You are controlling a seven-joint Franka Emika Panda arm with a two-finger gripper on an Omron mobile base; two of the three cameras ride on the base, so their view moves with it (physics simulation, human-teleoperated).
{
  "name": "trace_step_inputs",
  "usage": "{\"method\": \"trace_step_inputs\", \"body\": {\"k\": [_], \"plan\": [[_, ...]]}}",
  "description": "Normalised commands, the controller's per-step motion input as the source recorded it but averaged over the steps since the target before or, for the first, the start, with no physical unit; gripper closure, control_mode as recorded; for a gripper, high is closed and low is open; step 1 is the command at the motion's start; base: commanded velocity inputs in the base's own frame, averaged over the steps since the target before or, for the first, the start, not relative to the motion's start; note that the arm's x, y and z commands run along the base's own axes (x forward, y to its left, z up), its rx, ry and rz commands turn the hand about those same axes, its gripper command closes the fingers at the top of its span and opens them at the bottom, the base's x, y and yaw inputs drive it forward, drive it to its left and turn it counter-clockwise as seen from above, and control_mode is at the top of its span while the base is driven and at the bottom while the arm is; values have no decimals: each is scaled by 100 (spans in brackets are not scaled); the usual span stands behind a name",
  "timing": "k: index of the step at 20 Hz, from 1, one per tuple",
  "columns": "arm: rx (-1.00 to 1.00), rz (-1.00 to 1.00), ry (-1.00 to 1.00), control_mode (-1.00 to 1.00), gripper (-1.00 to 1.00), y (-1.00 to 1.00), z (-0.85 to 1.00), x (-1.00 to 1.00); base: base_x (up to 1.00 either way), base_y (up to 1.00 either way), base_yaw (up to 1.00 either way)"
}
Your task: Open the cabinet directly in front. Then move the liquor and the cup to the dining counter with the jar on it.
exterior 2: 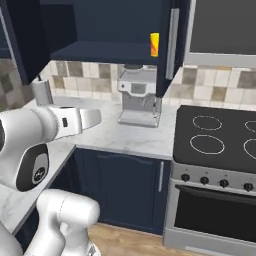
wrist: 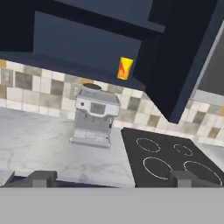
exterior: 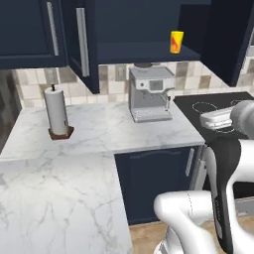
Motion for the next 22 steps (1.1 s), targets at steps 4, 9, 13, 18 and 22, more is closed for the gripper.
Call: {"method": "trace_step_inputs", "body": {"k": [4,9,13,18,22], "plan": [[0,0,0,100,-100,0,0,0,100,4,0],[0,0,0,100,-100,0,0,0,100,5,0],[0,0,0,100,-100,0,0,0,56,0,0],[0,0,0,100,-100,0,0,0,14,0,0],[3,-4,13,-100,-100,-4,40,-3,-6,0,-3]]}}
